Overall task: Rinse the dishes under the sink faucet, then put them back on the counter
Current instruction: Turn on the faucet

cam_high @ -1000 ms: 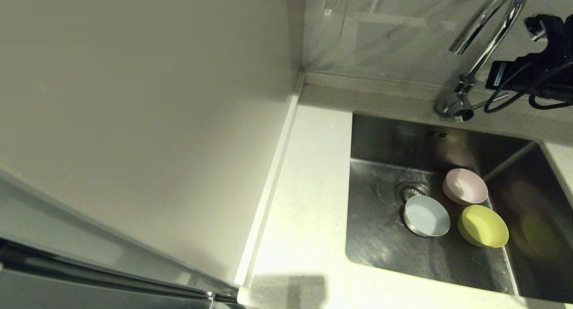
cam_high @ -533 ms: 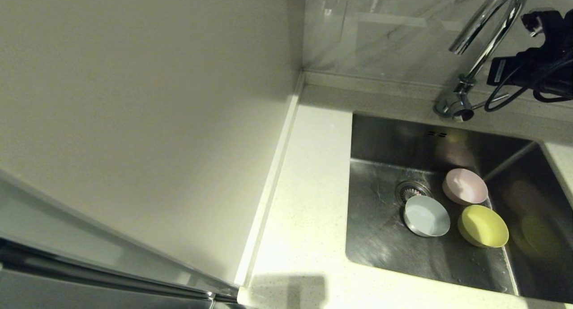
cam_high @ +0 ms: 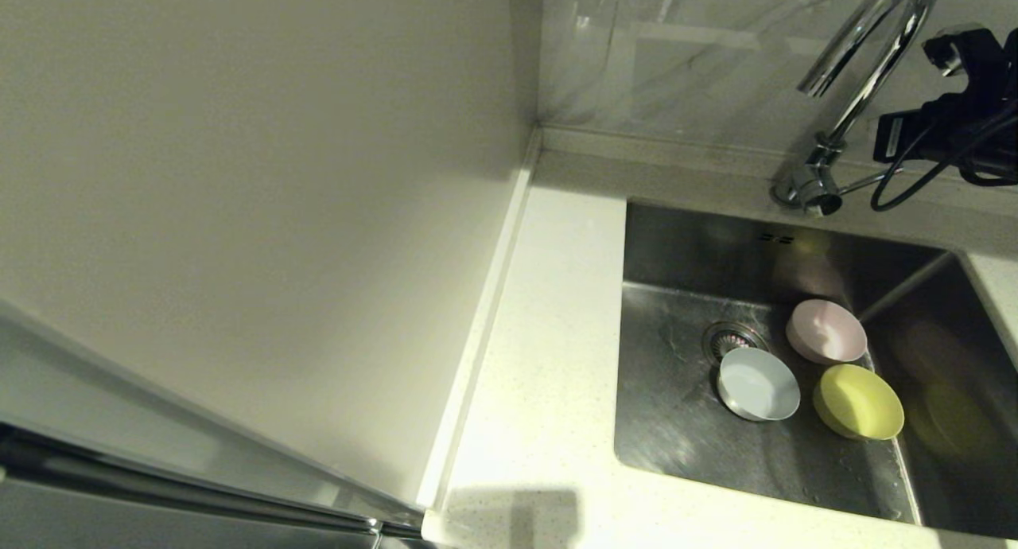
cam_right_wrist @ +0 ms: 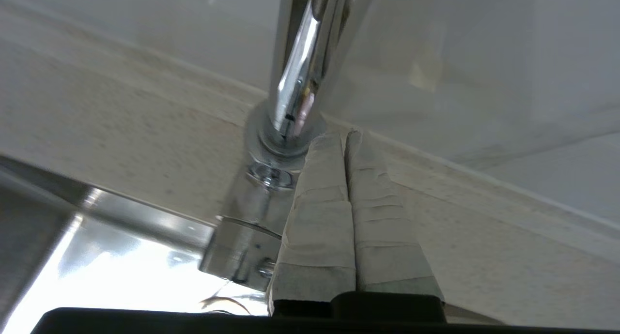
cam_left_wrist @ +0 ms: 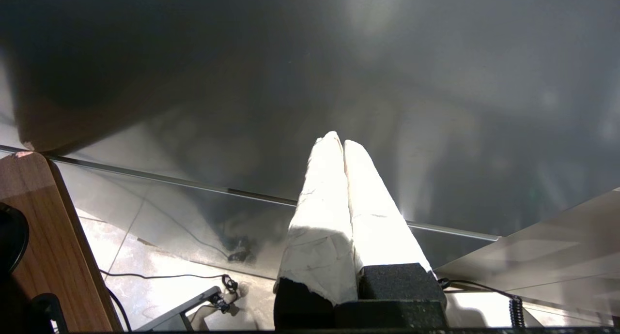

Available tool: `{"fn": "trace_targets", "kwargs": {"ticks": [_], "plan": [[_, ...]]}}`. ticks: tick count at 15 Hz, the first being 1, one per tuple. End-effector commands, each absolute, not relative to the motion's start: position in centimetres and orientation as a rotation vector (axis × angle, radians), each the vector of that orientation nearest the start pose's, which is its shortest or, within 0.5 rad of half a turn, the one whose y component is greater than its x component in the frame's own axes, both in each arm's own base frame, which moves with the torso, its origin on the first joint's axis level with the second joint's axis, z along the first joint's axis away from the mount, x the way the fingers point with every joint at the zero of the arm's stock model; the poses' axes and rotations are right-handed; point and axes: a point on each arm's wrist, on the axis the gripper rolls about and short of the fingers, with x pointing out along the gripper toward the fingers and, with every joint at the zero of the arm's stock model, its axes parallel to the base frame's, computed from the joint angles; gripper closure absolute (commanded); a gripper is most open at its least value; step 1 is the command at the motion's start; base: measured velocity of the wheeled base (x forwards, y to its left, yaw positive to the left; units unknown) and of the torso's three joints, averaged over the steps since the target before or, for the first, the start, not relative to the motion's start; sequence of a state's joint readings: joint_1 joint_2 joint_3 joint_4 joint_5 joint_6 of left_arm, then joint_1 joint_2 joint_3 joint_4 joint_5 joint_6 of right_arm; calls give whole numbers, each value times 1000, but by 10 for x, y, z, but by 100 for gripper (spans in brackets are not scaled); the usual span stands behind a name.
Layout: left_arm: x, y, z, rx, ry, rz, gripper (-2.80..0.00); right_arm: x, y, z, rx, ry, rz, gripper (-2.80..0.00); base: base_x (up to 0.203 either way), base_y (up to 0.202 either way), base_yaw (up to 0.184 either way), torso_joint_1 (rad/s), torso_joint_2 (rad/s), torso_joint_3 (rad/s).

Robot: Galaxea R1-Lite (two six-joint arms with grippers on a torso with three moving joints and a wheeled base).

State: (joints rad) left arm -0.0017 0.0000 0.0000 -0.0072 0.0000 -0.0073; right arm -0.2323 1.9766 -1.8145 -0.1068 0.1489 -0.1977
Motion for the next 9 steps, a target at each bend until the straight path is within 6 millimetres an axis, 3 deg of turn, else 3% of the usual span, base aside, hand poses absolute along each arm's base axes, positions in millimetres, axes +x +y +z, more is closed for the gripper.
{"fn": "trace_targets", "kwargs": {"ticks": [1,9], "plan": [[-23,0,75,-8,-5,-2,0,396,-91,313,-208,72,-75,0,0,0,0,0,0,0],[-23,0,75,-8,-5,-2,0,406,-94,301,-225,97,-76,0,0,0,0,0,0,0]]}}
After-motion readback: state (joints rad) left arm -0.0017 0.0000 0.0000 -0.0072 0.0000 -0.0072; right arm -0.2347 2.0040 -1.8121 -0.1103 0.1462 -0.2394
